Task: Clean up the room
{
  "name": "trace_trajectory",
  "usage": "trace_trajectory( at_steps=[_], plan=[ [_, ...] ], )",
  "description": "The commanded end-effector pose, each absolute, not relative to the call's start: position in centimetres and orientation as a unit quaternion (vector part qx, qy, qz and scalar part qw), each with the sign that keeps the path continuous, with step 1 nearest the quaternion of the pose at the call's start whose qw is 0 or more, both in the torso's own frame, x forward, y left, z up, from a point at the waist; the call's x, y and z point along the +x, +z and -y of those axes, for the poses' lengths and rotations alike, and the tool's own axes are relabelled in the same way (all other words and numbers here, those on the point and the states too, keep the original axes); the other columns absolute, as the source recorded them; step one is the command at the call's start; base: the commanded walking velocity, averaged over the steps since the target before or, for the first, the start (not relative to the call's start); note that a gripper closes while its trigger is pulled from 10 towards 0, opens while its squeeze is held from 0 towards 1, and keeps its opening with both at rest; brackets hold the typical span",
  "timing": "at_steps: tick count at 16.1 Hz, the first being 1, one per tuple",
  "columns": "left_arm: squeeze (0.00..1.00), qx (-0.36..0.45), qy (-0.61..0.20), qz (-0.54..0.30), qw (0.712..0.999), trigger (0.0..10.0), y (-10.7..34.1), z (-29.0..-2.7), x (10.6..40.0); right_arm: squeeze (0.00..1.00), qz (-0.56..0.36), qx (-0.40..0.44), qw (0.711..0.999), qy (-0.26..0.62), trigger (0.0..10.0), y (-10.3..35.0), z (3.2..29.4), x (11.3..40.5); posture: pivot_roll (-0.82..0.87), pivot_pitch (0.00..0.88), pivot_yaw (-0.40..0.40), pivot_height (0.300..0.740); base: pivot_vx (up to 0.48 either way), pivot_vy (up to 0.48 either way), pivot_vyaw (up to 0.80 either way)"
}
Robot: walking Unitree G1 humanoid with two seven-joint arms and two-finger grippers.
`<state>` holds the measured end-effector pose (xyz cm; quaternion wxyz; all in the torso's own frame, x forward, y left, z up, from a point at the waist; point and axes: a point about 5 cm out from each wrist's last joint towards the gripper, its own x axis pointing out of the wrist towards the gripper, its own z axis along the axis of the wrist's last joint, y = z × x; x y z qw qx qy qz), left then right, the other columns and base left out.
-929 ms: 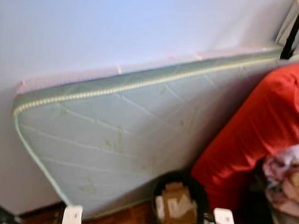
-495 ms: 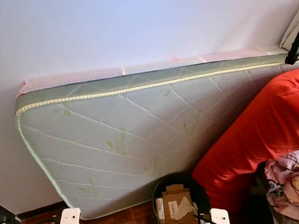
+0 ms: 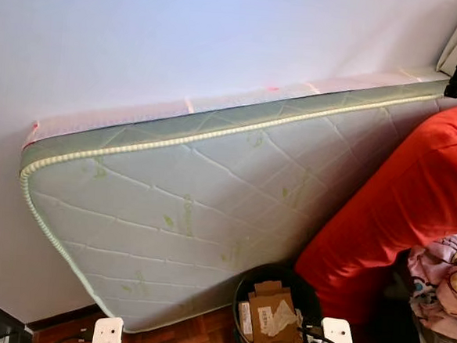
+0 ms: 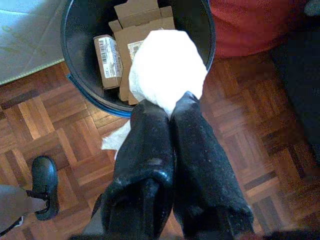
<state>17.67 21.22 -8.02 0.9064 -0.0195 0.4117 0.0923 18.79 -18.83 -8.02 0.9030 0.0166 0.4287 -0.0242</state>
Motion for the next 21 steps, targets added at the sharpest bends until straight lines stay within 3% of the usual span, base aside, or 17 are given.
trace_trajectory(
  at_steps=[1,11,21],
  plan=[
    [0.00,-0.027,0.097,-0.416,0.904,10.0,-8.16,-21.15,17.45,0.00,-0.429,0.019,0.903,-0.028,10.0,-8.04,18.95,18.72,0.03,0.070,-0.023,0.740,0.341,0.000,0.00],
    [0.00,-0.027,0.095,-0.415,0.904,10.0,-8.15,-21.09,17.49,0.00,-0.426,0.020,0.904,-0.028,10.0,-8.00,18.99,18.76,0.03,0.075,-0.025,0.740,0.305,0.000,0.00],
    [0.00,-0.025,0.087,-0.385,0.919,10.0,-7.87,-21.04,17.52,0.00,-0.381,0.044,0.923,-0.032,10.0,-7.60,19.02,18.90,0.02,0.102,-0.023,0.740,0.000,0.000,0.00]
  ],
)
